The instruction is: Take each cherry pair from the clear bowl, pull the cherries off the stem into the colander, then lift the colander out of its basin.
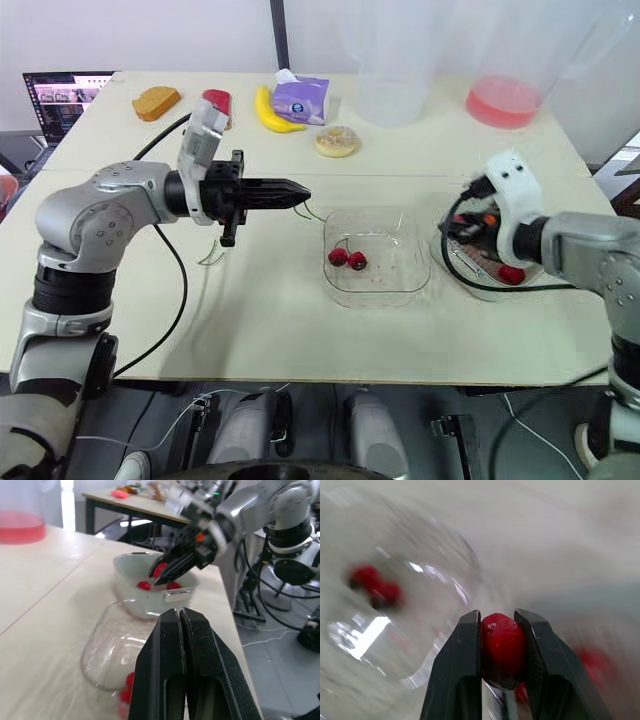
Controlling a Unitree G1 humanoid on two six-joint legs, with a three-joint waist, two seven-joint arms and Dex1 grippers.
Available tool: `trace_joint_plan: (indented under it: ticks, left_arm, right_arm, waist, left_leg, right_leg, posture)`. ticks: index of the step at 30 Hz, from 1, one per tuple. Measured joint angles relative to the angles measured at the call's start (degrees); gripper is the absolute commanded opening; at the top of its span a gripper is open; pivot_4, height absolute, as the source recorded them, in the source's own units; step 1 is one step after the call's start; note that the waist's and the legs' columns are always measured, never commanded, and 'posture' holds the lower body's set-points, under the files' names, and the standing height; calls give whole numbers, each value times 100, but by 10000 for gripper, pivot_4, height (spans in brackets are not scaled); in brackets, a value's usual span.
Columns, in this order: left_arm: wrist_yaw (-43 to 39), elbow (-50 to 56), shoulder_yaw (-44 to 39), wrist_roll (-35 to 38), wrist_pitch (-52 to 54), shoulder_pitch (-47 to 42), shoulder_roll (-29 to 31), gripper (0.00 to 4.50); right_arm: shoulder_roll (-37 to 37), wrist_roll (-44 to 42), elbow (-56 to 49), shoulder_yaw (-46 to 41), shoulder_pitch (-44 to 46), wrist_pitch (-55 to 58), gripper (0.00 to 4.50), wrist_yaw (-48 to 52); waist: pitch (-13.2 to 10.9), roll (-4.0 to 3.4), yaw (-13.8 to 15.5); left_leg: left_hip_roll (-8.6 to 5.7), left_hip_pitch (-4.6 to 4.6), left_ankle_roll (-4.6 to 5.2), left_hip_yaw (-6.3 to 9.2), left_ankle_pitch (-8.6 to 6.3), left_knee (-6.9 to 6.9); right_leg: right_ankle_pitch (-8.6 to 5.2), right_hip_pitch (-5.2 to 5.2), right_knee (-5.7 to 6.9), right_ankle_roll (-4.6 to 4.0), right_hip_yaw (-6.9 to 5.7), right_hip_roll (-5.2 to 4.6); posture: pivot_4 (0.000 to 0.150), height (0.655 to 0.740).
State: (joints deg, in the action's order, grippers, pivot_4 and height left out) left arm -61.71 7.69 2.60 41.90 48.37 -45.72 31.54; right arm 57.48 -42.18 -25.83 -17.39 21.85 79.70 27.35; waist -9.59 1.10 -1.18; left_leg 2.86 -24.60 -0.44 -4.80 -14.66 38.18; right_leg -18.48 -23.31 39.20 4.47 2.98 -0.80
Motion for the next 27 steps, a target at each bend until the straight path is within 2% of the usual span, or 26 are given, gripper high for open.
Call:
trace_joint_plan:
  ticks: [3, 5, 6, 11, 15, 21, 27]
  left_arm:
    - [9, 73, 0, 24, 11, 11, -3, 0]
    - [10, 121, 1, 57, 12, 37, -6, 0]
    - [21, 134, 3, 64, 13, 40, -8, 0]
    - [69, 136, 3, 74, 13, 40, -8, 0]
    - [104, 143, 3, 83, 13, 39, -26, 0]
    - [219, 182, 1, 131, 41, 41, -28, 0]
    - [282, 208, -1, 140, 115, 40, -28, 0]
  right_arm:
    - [186, 241, 31, -14, -339, -308, 5844, 86]
    - [186, 352, 44, -9, -448, -452, 15718, 90]
    - [187, 456, 49, 12, -538, -566, 18367, 82]
    - [185, 756, 141, 22, -684, -766, 43261, 41]
    - [159, 731, 138, -177, -682, -741, 44262, 91]
    - [121, 439, 123, -1011, -428, -696, 44262, 332]
    - [-401, -323, -211, -1614, -211, -1415, 44262, 940]
  waist:
    - [0, 0, -12]
    - [0, 0, -3]
    - [0, 0, 11]
    - [0, 0, 39]
    - [0, 0, 30]
    - [0, 0, 35]
    - [0, 0, 36]
  left_leg:
    - [4, 11, -5, 1, 3, -4]
    - [3, 11, -5, 0, 3, -4]
    - [3, 11, -6, 0, 3, -4]
    - [-1, 10, -6, -2, 3, -2]
    - [1, 10, -7, 0, 4, -2]
    - [1, 11, -8, 0, 5, -2]
    - [1, 11, -8, 2, 5, -3]
  right_leg:
    - [1, 4, 4, -1, 4, 14]
    - [0, 5, 4, -1, 4, 13]
    - [0, 7, 3, 0, 3, 12]
    - [0, 9, 0, 0, 2, 7]
    - [0, 9, 1, 0, 2, 10]
    - [0, 11, 1, 0, 1, 10]
    - [0, 12, 1, 0, 0, 12]
  posture:
    - [1500, 7400]
    - [1500, 7400]
    - [1500, 7400]
    - [1500, 7400]
    - [1500, 7400]
    - [1500, 7400]
    - [1500, 7400]
